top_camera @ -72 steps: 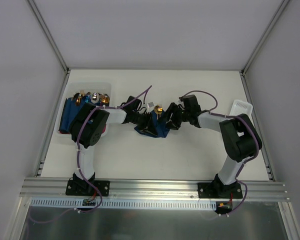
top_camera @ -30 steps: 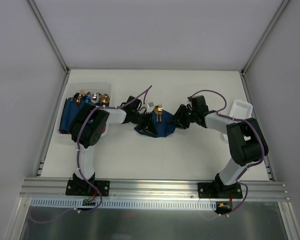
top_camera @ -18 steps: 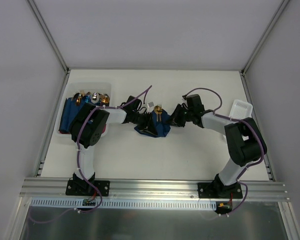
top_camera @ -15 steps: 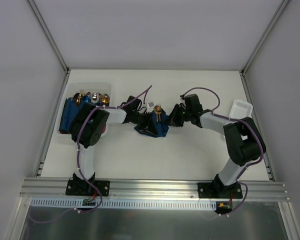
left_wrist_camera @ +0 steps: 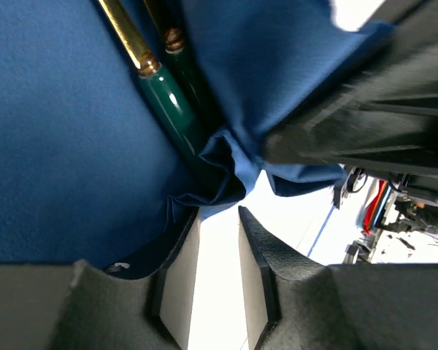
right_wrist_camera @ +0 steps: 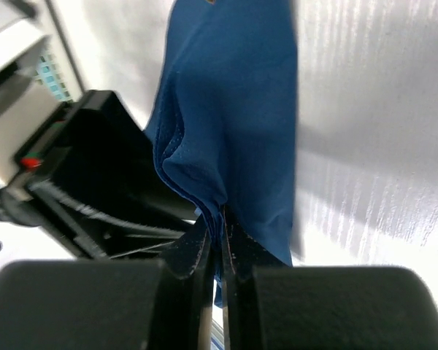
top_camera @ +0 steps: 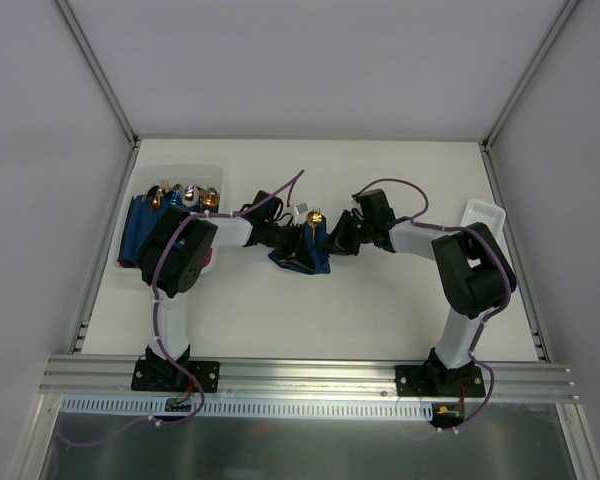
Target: Place the utensils on the paper napkin and roll it up
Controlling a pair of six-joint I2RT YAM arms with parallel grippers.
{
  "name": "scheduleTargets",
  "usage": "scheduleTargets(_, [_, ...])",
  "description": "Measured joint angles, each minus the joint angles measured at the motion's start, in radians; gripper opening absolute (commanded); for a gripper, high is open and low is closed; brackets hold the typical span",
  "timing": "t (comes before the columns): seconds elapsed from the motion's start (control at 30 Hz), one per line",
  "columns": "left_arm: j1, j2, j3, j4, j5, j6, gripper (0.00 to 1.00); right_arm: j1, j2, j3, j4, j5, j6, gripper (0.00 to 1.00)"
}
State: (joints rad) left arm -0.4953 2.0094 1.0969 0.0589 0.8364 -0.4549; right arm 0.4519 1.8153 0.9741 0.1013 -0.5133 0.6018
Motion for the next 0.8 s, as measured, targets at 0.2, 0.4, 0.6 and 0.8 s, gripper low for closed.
scheduleTargets(0.2, [0.014, -0.109, -0.053, -0.032, 0.002, 0.021, 0.32, 0.003, 0.018, 0.0, 0.0, -0.003, 0.0, 0.11])
scheduleTargets(0.4, [0.09, -0.251, -0.076, -0.046, 0.012, 0.023, 0.35, 0.003, 0.019, 0.0, 0.0, -0.013, -0.001, 0.25])
scheduleTargets(0.6, [0.163, -0.256, -0.029, -0.1, 0.006, 0.024, 0.37, 0.003, 0.024, 0.004, 0.007, -0.029, -0.002, 0.42])
scheduleTargets(0.8, [0.165, -0.208, 0.098, -0.126, -0.005, 0.02, 0.38, 0.004, 0.03, 0.01, 0.017, -0.048, 0.0, 0.48])
